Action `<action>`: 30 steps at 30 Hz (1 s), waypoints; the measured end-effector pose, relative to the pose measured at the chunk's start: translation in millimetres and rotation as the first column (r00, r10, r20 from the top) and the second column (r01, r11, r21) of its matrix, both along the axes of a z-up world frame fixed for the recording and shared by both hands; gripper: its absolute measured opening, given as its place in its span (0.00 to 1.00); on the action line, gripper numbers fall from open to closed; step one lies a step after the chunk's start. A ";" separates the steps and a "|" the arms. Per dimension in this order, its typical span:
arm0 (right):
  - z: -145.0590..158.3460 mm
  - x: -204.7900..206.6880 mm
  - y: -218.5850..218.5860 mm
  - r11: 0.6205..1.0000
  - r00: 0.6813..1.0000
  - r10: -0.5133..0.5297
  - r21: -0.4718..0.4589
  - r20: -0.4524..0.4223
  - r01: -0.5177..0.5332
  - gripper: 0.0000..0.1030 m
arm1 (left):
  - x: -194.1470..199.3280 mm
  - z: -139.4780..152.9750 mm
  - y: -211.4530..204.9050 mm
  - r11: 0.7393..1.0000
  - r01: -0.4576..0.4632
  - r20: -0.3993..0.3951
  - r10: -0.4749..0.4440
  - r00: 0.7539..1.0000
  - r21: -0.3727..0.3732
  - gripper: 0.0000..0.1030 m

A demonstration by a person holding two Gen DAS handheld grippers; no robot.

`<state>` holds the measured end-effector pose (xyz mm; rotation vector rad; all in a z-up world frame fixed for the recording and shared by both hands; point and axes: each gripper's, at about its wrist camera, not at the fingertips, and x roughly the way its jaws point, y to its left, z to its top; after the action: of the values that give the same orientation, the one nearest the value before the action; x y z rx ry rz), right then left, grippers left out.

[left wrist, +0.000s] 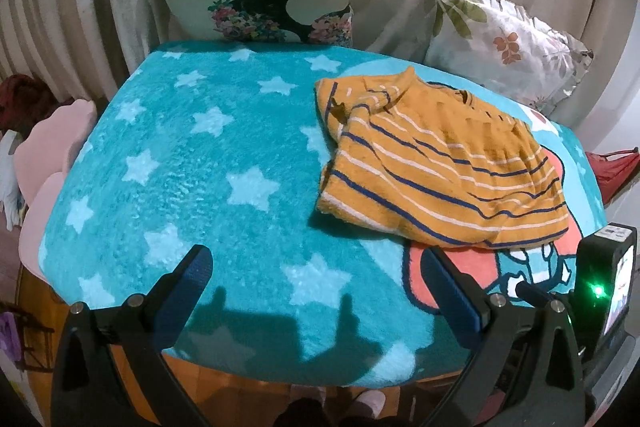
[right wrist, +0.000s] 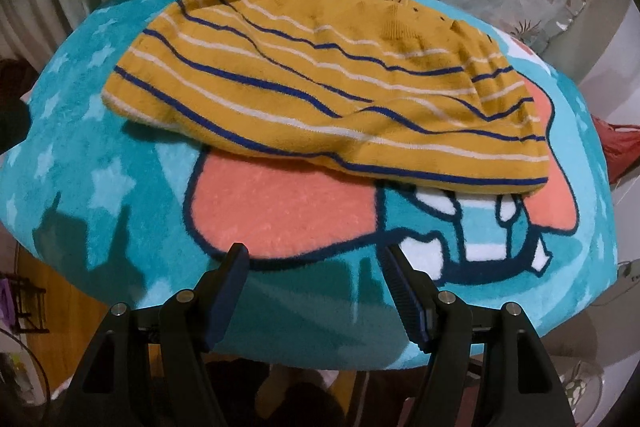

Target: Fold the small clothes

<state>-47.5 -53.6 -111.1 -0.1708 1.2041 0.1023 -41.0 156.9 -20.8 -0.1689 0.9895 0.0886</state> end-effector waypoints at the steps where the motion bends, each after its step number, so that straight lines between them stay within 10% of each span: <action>1: -2.2 1.4 -0.6 1.000 1.000 -0.007 0.002 -0.008 0.007 0.71 | 0.8 -0.7 1.2 1.000 -0.002 -0.002 0.002 1.000 -0.001 1.00; 30: -12.6 20.2 21.3 1.000 0.999 0.011 -0.010 -0.036 -0.011 0.71 | 17.9 -19.5 31.1 0.998 -0.018 -0.061 0.014 0.998 -0.065 1.00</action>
<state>-27.3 -32.3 -123.7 -0.1851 1.2395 0.1092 -23.1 188.0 -40.3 -0.2351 1.0522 0.0768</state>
